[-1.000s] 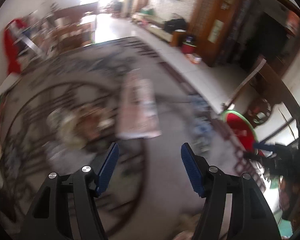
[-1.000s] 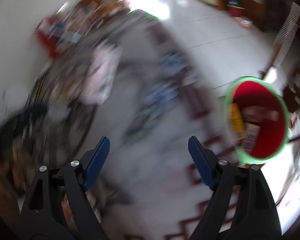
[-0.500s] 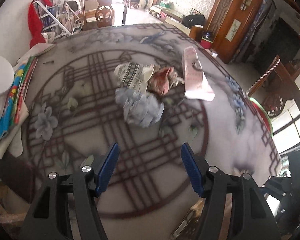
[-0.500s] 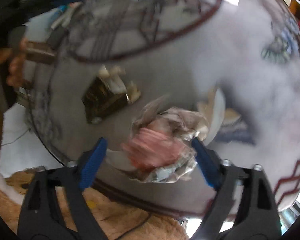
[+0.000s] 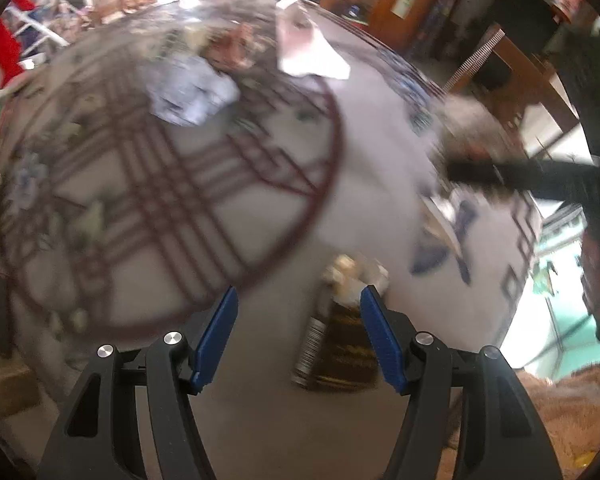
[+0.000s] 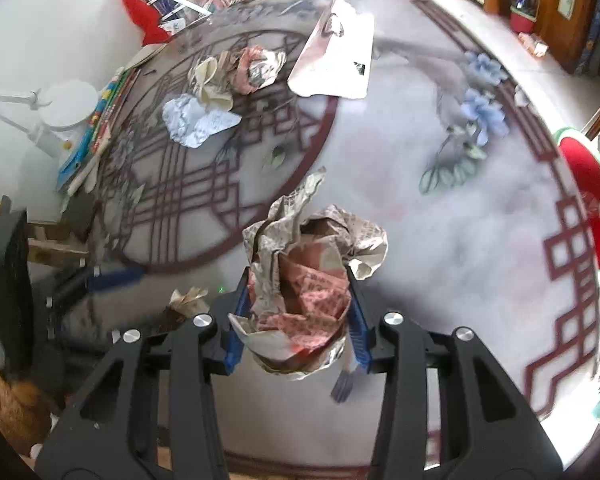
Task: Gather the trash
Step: 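Return to the table and grasp the crumpled paper with the right tool, then grasp the brown Baisha cigarette box with the left tool while the right tool holds the paper, then lift the cigarette box with the left tool while the right tool lifts the crumpled paper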
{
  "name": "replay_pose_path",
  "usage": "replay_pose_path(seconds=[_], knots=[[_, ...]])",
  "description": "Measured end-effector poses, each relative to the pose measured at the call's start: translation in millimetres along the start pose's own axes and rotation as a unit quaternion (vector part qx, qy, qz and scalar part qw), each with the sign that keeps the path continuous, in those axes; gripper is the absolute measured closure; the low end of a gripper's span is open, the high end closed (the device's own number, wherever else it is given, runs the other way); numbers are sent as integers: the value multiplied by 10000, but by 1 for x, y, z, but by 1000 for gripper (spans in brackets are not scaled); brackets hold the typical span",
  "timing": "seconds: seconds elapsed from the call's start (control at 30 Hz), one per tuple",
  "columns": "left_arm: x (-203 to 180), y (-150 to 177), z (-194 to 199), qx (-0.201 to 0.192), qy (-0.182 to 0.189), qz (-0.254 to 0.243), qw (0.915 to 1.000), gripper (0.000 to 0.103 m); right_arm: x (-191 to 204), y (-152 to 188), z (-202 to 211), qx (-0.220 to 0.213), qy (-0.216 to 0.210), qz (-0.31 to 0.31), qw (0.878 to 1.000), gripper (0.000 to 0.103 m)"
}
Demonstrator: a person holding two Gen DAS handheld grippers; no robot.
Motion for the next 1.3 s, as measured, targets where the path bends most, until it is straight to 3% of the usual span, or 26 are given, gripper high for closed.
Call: replay_pose_path(seconds=[0.1, 0.17, 0.23, 0.27, 0.43, 0.7, 0.8, 0.93, 1.0, 1.1, 1.3], knots=[[-15, 9, -9, 133, 68, -194, 9997, 43, -4, 1, -12, 102, 113, -85, 9998, 56], [-23, 13, -15, 203, 81, -302, 9993, 43, -8, 3, -17, 140, 187, -208, 9995, 46], [-26, 14, -20, 260, 32, -343, 9991, 44, -10, 3, -19, 104, 220, -289, 9993, 27], [-27, 14, -22, 269, 38, -332, 9991, 45, -13, 3, -15, 66, 221, -318, 9992, 25], [-28, 12, -29, 303, 28, -261, 9992, 51, -20, 1, -8, -29, 234, -407, 9989, 23], [-29, 12, -31, 293, -164, -354, 9988, 47, -17, 3, -9, 0, 272, -299, 9992, 23], [-30, 11, -32, 295, -188, -351, 9988, 39, -15, 3, -10, 12, 278, -249, 9993, 23], [-29, 12, -32, 267, -186, -328, 9989, 37, -15, 3, -12, 44, 303, -186, 9994, 23], [-27, 12, -31, 236, -140, -259, 9993, 40, -15, 3, -12, 51, 326, -151, 9993, 23], [-21, 11, -29, 208, -310, -190, 9991, 58, -13, 3, -11, 60, 370, -65, 9993, 23], [-9, -1, -23, 83, -247, 170, 9995, 59, -6, 3, -8, 63, 407, 229, 9989, 23]])
Point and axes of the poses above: each gripper's, at about its wrist camera, not at the fingertips, and z roughly against the way its jaws point, x to its left, y to its underside, the point moved 8 cm from there along -z, roughly the way its jaws point, and after that the axes turned 4 degrees about -z, right-handed, at the moved point
